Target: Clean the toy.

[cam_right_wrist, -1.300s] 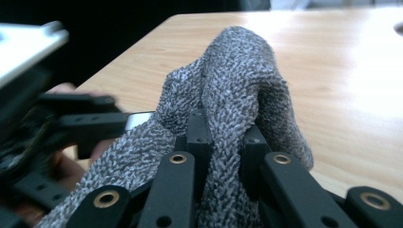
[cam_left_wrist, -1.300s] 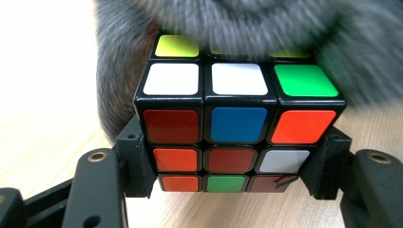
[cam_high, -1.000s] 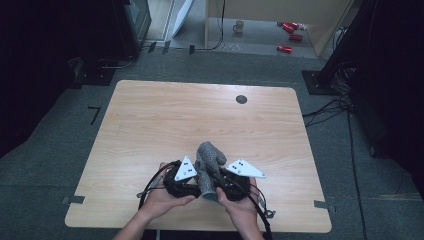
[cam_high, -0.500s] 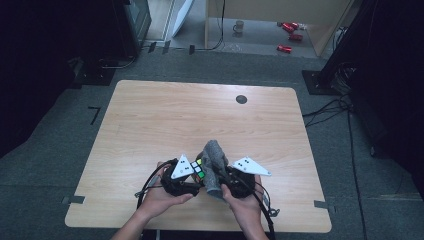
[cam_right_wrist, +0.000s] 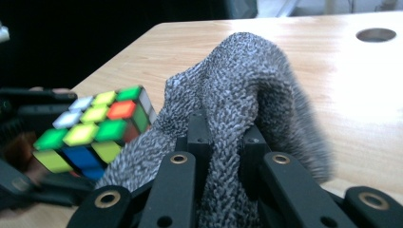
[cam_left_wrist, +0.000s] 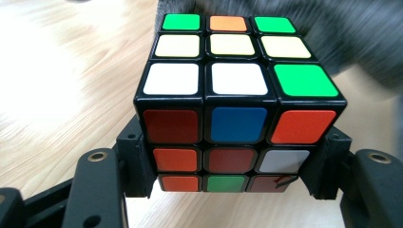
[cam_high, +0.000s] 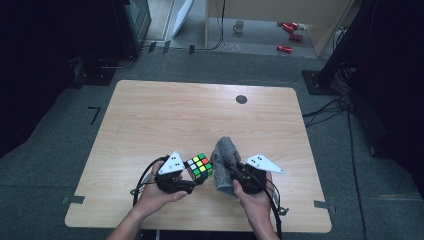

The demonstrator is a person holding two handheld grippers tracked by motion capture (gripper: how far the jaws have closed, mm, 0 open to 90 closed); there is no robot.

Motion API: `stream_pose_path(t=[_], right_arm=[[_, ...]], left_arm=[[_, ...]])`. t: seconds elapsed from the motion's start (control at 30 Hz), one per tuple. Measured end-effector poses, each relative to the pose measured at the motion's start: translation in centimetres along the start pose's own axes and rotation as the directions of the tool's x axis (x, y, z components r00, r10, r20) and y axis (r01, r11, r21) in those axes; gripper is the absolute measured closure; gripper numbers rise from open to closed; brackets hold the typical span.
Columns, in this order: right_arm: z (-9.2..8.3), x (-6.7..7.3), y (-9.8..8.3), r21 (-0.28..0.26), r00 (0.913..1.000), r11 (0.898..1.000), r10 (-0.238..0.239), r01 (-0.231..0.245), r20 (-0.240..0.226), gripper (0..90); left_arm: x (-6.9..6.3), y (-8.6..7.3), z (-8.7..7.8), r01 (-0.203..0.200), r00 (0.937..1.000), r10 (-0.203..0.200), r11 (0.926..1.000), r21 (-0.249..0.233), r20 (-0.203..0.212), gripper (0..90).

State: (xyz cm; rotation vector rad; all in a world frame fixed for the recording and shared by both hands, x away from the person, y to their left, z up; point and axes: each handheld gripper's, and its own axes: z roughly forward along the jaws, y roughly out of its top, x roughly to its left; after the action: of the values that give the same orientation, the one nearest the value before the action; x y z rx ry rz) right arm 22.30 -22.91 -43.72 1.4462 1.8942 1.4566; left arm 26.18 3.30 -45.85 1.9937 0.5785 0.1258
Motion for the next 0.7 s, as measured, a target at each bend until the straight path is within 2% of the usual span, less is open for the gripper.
stream_pose_path(t=[0.07,0.13,0.17,0.23,0.3,0.37,0.4,0.5,0.57,0.63,0.7], right_arm=[[0.2,0.0,-0.1,0.003,0.9964,1.000,-0.018,0.019,-0.083,80.7],[0.4,0.2,-0.4,-0.002,0.9824,1.000,-0.024,0.024,-0.185,80.6],[0.6,0.3,-0.6,0.006,0.9754,1.000,-0.025,0.026,-0.219,80.6],[1.0,0.2,-0.9,0.018,0.9604,0.999,-0.032,0.038,-0.277,80.7],[0.9,0.1,-0.9,0.017,0.9516,0.999,-0.044,0.051,-0.304,80.7],[0.5,0.1,-0.5,-0.010,0.9388,0.999,-0.038,0.037,-0.342,80.7],[0.2,0.2,-0.3,-0.026,0.9345,0.999,-0.042,0.035,-0.353,80.8],[0.2,0.6,-0.4,-0.025,0.9436,0.997,-0.072,0.067,-0.323,81.2],[0.6,0.4,-0.9,-0.005,0.9461,0.998,-0.056,0.057,-0.319,81.3],[1.1,0.5,-1.4,0.043,0.9534,0.996,-0.065,0.081,-0.295,81.3],[1.2,0.7,-1.4,0.046,0.9547,0.996,-0.062,0.078,-0.291,81.4]], left_arm=[[0.2,0.0,-0.5,-0.006,0.9993,0.007,0.9994,-0.033,0.036,35.3],[0.2,0.1,-1.0,-0.024,0.9979,0.027,0.9984,-0.051,0.059,35.3],[0.2,0.1,-1.2,-0.037,0.9969,0.041,0.9978,-0.056,0.068,35.3],[0.3,0.1,-1.5,-0.056,0.9944,0.060,0.9970,-0.053,0.086,35.3],[0.6,-0.1,-1.6,-0.052,0.9917,0.058,0.9973,-0.052,0.114,35.3],[0.6,-0.3,-1.5,-0.044,0.9882,0.050,0.9979,-0.049,0.145,35.3],[0.4,-0.4,-1.3,-0.057,0.9866,0.063,0.9974,-0.045,0.150,35.3],[0.1,-0.3,-1.2,-0.068,0.9870,0.074,0.9966,-0.046,0.143,35.3],[0.2,-0.3,-1.3,-0.072,0.9882,0.078,0.9963,-0.045,0.132,35.3],[0.4,-0.4,-1.5,-0.067,0.9882,0.073,0.9966,-0.047,0.134,35.3],[0.4,-0.4,-1.5,-0.056,0.9870,0.063,0.9971,-0.052,0.148,35.3]])
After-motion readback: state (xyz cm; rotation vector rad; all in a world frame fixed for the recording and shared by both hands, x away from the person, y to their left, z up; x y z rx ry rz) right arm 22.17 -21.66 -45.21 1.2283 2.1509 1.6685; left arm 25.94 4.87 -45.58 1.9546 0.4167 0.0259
